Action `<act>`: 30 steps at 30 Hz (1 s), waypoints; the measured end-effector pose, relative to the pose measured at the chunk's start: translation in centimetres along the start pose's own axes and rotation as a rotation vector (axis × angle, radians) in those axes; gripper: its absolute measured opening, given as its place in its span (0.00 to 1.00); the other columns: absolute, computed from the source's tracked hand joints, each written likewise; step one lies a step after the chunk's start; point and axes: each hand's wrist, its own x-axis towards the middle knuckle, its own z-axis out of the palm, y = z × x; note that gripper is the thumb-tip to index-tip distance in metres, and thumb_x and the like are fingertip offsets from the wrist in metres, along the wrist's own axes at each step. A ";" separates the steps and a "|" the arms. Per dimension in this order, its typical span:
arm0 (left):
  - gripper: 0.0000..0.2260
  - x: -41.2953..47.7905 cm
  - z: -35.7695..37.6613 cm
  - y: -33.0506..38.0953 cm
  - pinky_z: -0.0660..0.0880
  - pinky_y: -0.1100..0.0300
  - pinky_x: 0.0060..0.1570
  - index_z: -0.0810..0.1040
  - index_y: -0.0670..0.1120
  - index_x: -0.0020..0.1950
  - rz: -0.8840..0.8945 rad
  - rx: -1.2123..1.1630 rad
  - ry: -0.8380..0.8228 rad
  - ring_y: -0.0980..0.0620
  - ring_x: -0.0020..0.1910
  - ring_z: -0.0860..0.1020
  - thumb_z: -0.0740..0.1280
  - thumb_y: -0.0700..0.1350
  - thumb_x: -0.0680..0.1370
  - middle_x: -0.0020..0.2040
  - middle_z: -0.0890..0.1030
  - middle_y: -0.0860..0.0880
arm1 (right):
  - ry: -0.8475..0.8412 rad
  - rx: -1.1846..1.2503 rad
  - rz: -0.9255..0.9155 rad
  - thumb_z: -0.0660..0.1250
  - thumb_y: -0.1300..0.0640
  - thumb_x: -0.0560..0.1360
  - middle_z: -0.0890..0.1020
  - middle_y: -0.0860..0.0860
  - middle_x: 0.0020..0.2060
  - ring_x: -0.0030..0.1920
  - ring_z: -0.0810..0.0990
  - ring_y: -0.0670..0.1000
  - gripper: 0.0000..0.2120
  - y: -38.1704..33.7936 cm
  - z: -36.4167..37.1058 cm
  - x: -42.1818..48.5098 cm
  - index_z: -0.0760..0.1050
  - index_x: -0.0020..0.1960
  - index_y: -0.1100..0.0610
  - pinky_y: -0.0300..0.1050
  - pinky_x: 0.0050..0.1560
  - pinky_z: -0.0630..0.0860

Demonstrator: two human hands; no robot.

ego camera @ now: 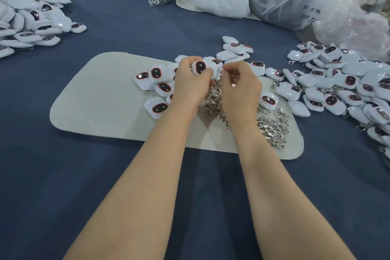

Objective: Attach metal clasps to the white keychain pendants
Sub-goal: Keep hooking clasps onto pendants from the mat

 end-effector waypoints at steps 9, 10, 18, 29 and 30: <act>0.13 -0.1 0.1 -0.3 0.72 0.68 0.43 0.70 0.52 0.56 0.274 0.217 -0.032 0.60 0.40 0.74 0.62 0.37 0.76 0.44 0.74 0.60 | -0.044 0.001 0.019 0.62 0.66 0.74 0.79 0.46 0.40 0.40 0.76 0.45 0.06 0.1 0.0 -0.1 0.76 0.47 0.58 0.27 0.42 0.69; 0.13 -0.2 0.1 -0.3 0.73 0.65 0.46 0.70 0.51 0.56 0.260 0.205 -0.031 0.58 0.41 0.75 0.62 0.37 0.76 0.45 0.74 0.58 | -0.042 0.008 0.021 0.62 0.66 0.75 0.78 0.46 0.40 0.40 0.75 0.45 0.07 0.0 0.0 -0.1 0.76 0.48 0.57 0.28 0.42 0.69; 0.14 0.2 0.0 0.0 0.76 0.56 0.45 0.73 0.44 0.60 -0.074 -0.034 -0.011 0.53 0.33 0.77 0.65 0.38 0.75 0.42 0.77 0.49 | -0.112 0.004 0.093 0.63 0.64 0.75 0.77 0.44 0.41 0.43 0.76 0.45 0.06 -0.1 0.2 -0.2 0.74 0.48 0.55 0.36 0.48 0.73; 0.05 0.3 -0.3 0.0 0.71 0.62 0.36 0.75 0.46 0.41 -0.163 -0.105 -0.063 0.55 0.29 0.72 0.64 0.39 0.76 0.32 0.74 0.50 | 0.004 0.057 0.023 0.63 0.63 0.76 0.75 0.38 0.36 0.38 0.74 0.33 0.06 -0.1 0.1 -0.2 0.72 0.48 0.53 0.25 0.42 0.68; 0.03 0.2 -0.2 0.1 0.71 0.62 0.36 0.76 0.45 0.45 -0.159 -0.109 -0.059 0.55 0.29 0.72 0.65 0.38 0.76 0.33 0.74 0.49 | 0.010 0.047 0.007 0.62 0.64 0.76 0.75 0.38 0.36 0.37 0.74 0.35 0.07 -0.1 0.1 -0.2 0.73 0.48 0.53 0.25 0.41 0.68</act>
